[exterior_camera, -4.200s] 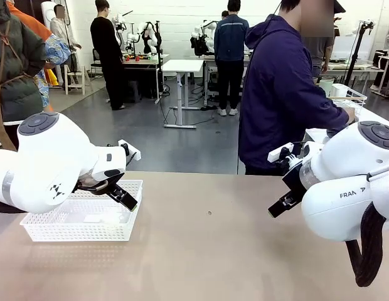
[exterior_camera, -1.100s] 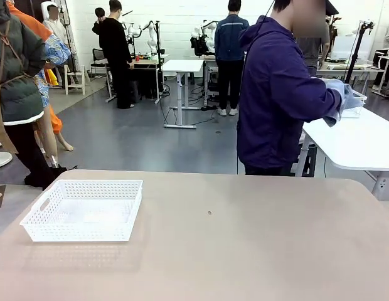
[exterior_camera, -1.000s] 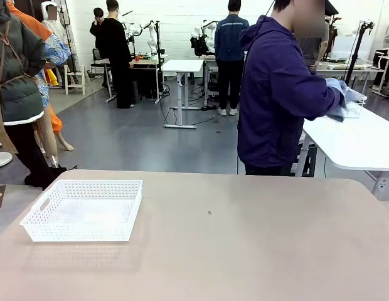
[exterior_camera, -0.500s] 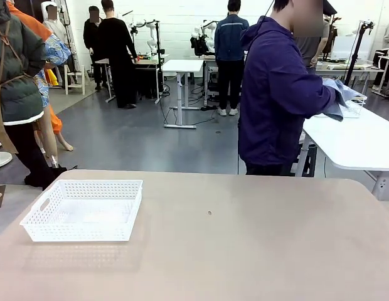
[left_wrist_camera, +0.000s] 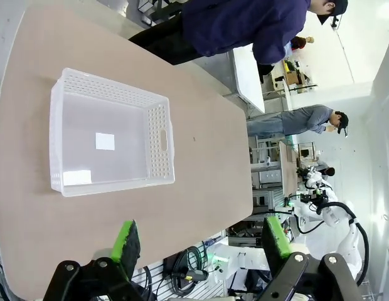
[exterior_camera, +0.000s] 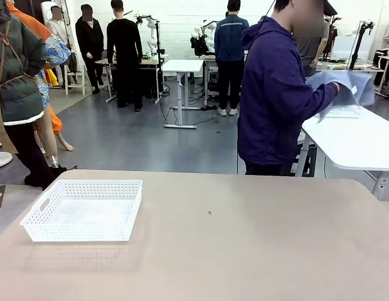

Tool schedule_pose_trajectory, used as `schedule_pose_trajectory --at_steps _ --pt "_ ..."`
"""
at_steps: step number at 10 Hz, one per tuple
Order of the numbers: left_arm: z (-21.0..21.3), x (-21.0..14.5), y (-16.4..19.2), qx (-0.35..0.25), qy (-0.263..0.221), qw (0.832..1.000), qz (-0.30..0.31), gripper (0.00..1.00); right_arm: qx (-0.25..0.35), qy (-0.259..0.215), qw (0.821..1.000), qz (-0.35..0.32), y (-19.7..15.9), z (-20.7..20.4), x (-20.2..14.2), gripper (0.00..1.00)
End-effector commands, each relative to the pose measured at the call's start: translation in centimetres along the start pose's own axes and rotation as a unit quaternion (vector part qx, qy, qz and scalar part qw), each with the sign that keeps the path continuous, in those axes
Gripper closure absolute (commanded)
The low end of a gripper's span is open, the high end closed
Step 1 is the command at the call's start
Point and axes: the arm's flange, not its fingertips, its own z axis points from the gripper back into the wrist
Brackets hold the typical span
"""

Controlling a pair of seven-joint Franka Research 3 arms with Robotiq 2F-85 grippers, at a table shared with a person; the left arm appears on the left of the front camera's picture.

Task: Clean and organize the cups into the basket.
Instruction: Pick up the Organizing basket and move it to the center of the table, then pick up the Reusable plastic cup from the right side of the table and place it inside the Organizing basket.

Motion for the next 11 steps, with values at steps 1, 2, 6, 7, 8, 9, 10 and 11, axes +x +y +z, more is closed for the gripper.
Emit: schedule_pose_trajectory --at_steps 1,2,6,7,8,9,10,11 --pt "-0.01 0.04 0.32 -0.003 0.001 1.0 0.005 0.0 0.001 0.001 1.0 -0.002 -0.05 0.01 0.0 0.0" --pt "-0.01 0.04 0.32 -0.003 0.001 1.0 0.005 0.0 0.001 0.001 1.0 -0.002 -0.05 0.01 0.0 0.0" --pt "-0.01 0.04 0.32 -0.003 0.001 1.0 0.005 0.0 0.001 0.001 1.0 -0.002 -0.05 0.01 0.0 0.0" --pt "-0.01 0.04 0.32 -0.003 0.001 1.0 0.005 0.0 0.001 0.001 1.0 -0.002 -0.05 0.01 0.0 0.0" --pt "-0.01 0.04 0.32 -0.003 0.001 1.0 0.005 0.0 0.001 0.001 1.0 -0.002 -0.05 0.01 0.0 0.0" --pt "-0.01 0.04 0.32 -0.003 0.001 1.0 0.005 0.0 0.001 0.001 1.0 -0.002 -0.05 0.01 0.0 0.0" --pt "-0.01 0.04 0.32 -0.003 0.001 1.0 0.005 0.0 0.001 0.001 1.0 -0.002 -0.05 0.01 0.0 0.0" --pt "-0.01 0.04 0.32 -0.003 0.001 1.0 0.005 0.0 0.001 0.001 1.0 -0.002 -0.05 0.01 0.0 0.0"
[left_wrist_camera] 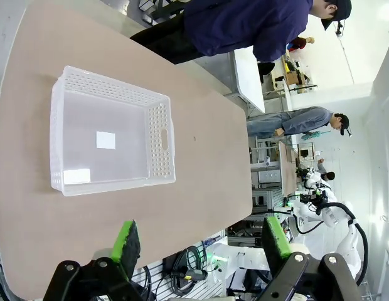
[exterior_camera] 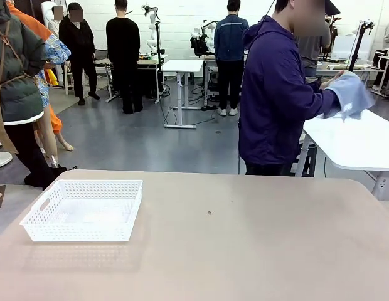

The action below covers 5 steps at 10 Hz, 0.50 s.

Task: Clean and organize the cups into the basket.
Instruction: Pick up the Organizing basket and move it to the center of the table, then pick up the Reusable plastic cup from the right side of the table and place it inside the Organizing basket.

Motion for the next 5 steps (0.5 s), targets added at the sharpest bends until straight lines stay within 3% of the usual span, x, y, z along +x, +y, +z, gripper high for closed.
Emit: schedule_pose_trajectory --at_steps 1,5 --pt "0.13 0.0 0.03 -0.003 0.0 1.0 0.001 0.0 0.001 0.001 1.0 -0.002 -0.04 0.02 -0.01 0.0" --pt "0.13 0.0 0.03 -0.003 0.0 1.0 0.001 0.0 0.001 0.001 1.0 -0.002 -0.04 0.02 -0.01 0.0"
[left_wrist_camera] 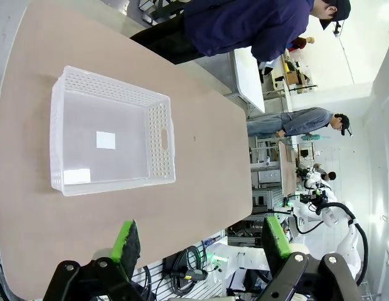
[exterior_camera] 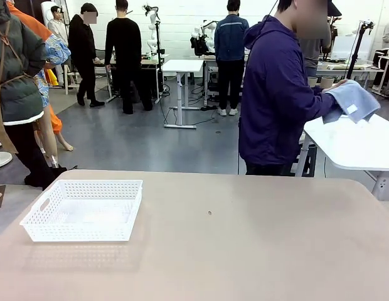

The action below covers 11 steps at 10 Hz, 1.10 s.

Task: Clean and organize the cups into the basket.
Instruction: Pick up the Organizing basket and move it to the center of the table, then pick up the Reusable plastic cup from the right side of the table and place it inside the Organizing basket.

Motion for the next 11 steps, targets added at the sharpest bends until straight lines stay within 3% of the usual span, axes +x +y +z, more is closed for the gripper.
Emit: schedule_pose_trajectory --at_steps 1,11 --pt "0.12 -0.01 0.03 -0.003 0.0 1.0 0.001 0.0 0.001 0.001 1.0 -0.002 -0.04 0.02 -0.01 0.0" --pt "0.12 -0.01 0.03 -0.003 0.0 1.0 0.001 0.0 0.001 0.001 1.0 -0.002 -0.04 0.02 -0.01 0.0"
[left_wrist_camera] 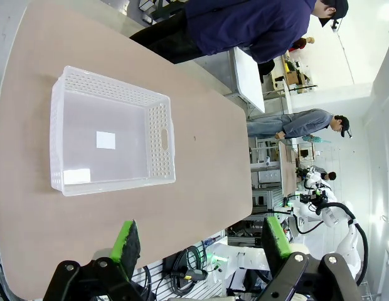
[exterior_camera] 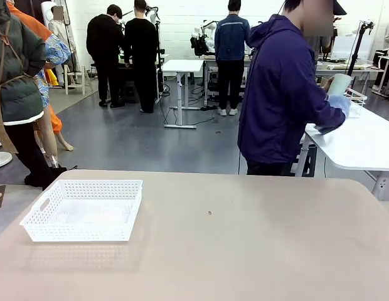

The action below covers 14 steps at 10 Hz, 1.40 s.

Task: Clean and organize the cups into the basket.
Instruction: Pick up the Organizing basket and move it to the center of the table, then pick up the Reusable plastic cup from the right side of the table and place it inside the Organizing basket.

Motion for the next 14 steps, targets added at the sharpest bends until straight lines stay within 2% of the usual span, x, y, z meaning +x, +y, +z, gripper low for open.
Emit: schedule_pose_trajectory --at_steps 1,14 --pt "0.13 -0.01 0.03 -0.003 0.0 1.0 0.001 0.0 0.001 0.001 1.0 -0.002 -0.04 0.02 -0.01 0.0" --pt "0.13 -0.01 0.03 -0.003 0.0 1.0 0.001 0.0 0.001 0.001 1.0 -0.002 -0.04 0.02 -0.01 0.0"
